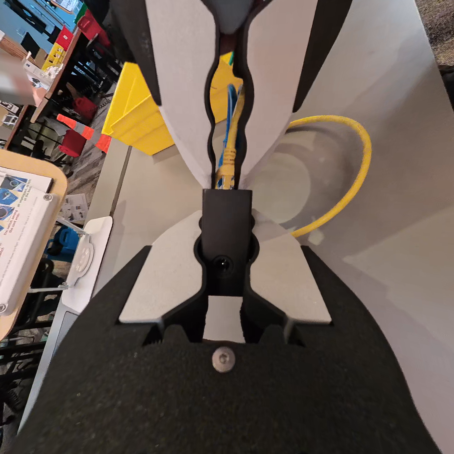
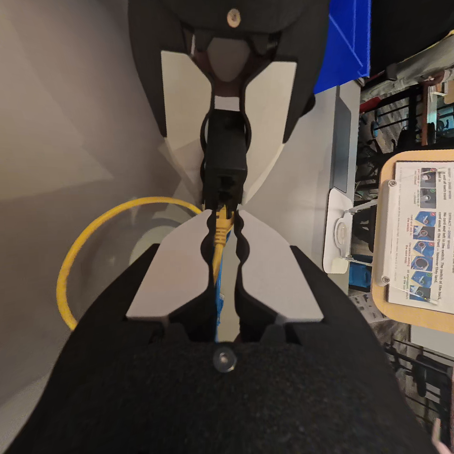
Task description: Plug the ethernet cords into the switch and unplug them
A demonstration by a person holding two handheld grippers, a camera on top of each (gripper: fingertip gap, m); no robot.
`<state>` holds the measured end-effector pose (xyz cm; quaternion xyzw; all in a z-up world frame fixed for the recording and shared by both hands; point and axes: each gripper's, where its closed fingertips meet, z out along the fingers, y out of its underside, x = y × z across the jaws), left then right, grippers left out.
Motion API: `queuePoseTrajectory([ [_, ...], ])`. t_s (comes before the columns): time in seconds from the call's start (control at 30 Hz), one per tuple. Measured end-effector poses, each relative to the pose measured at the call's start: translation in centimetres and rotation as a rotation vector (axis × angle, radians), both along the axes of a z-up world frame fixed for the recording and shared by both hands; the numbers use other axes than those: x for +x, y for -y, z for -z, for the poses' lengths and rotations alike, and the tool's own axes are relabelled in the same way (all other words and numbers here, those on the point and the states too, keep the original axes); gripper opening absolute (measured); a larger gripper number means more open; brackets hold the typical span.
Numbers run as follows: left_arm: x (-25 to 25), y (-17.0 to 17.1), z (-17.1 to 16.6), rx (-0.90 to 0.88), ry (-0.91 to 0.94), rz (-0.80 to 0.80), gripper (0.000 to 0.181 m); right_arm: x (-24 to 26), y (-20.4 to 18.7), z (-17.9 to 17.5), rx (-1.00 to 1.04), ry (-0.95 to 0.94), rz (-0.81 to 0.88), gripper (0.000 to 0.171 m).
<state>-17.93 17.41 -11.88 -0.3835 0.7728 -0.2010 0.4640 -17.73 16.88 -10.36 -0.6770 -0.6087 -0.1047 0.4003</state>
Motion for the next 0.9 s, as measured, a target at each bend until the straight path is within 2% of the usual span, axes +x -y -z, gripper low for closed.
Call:
queuePoseTrajectory([
  [0.17,0.2,0.0,0.9,-0.013,-0.041,-0.015,0.03,0.3,0.2,1.0,-0.061,0.055,0.012,0.013],
  [0.23,0.2,-0.3,0.8,0.005,-0.03,-0.021,0.03,0.3,-0.1,1.0,-0.025,0.057,0.022,0.013],
  [0.37,0.2,-0.7,0.6,-0.067,-0.036,-0.038,0.031,0.2,-0.6,0.6,0.028,0.024,0.032,0.013],
  [0.5,0.2,-0.8,1.3,-0.105,-0.07,-0.027,0.031,0.0,-0.6,1.2,0.053,0.102,0.008,0.013],
  [0.63,0.4,-0.9,1.7,-0.082,-0.084,-0.027,0.03,0.3,-0.6,1.8,0.05,0.124,-0.006,0.012],
  [0.73,0.5,-0.6,1.9,-0.086,-0.092,-0.011,0.03,0.2,-0.4,2.0,0.013,0.068,-0.023,0.012],
  [0.9,0.6,-0.4,2.3,-0.064,-0.11,0.005,0.03,0.4,-0.2,2.5,0.014,0.145,-0.051,0.012],
])
